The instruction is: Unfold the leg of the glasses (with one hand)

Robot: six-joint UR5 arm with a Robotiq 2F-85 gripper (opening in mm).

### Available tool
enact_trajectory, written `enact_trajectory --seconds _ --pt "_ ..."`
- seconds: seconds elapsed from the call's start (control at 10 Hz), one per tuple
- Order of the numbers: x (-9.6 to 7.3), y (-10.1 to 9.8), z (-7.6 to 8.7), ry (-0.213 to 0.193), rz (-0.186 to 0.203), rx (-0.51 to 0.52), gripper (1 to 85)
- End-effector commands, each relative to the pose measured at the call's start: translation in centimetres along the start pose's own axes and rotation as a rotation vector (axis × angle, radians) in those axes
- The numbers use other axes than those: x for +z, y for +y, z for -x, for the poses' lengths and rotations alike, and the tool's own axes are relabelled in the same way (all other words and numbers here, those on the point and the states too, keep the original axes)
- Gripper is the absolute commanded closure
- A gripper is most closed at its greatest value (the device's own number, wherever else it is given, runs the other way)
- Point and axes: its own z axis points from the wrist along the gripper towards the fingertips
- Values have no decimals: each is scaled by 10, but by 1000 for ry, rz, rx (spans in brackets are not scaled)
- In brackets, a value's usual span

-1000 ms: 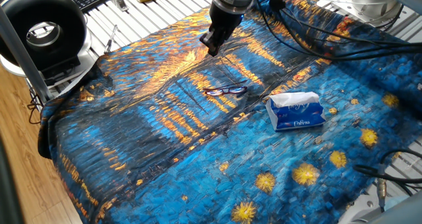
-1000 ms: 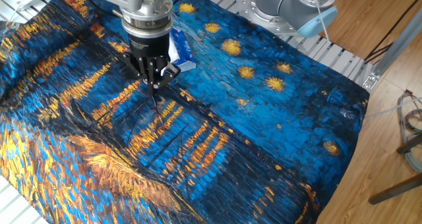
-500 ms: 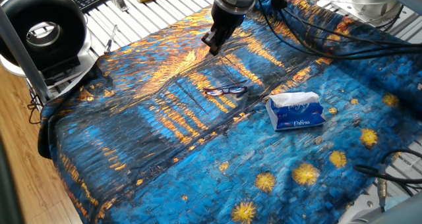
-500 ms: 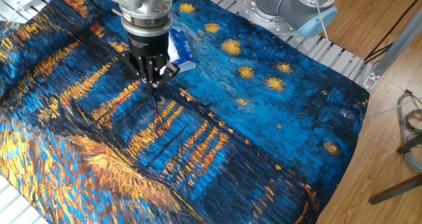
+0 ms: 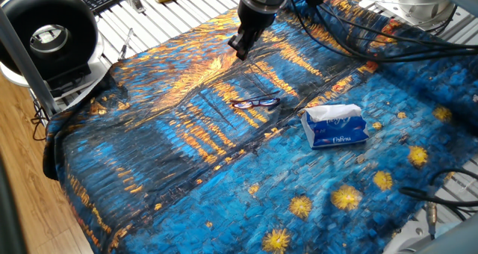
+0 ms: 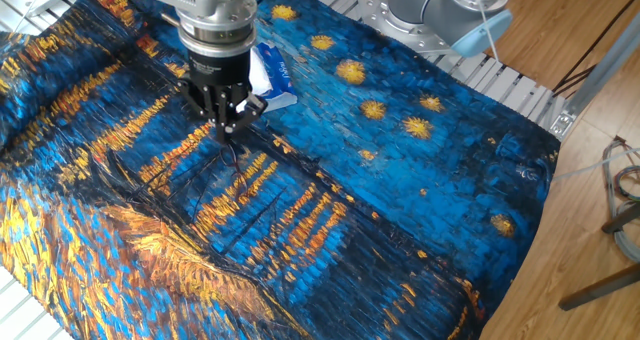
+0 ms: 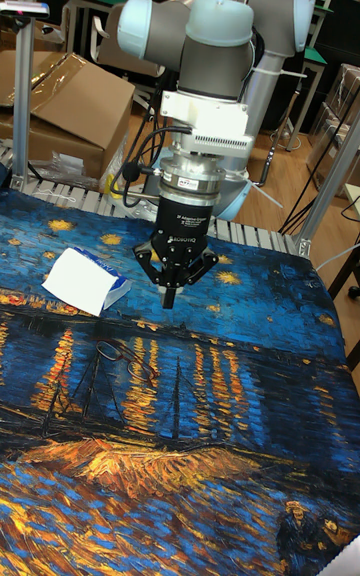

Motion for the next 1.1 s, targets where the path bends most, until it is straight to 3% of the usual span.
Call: enact_trajectory --seconds 0.0,0.3,0.7,0.8,1.0 --pt "-2 -2 -6 34 -3 -30 847" --pt "-2 -6 -12 55 -21 -22 847" --pt "-2 9 -12 56 39 -20 843" --pt "2 3 -22 34 30 -57 790" --pt "-2 -6 -42 36 34 -113 707"
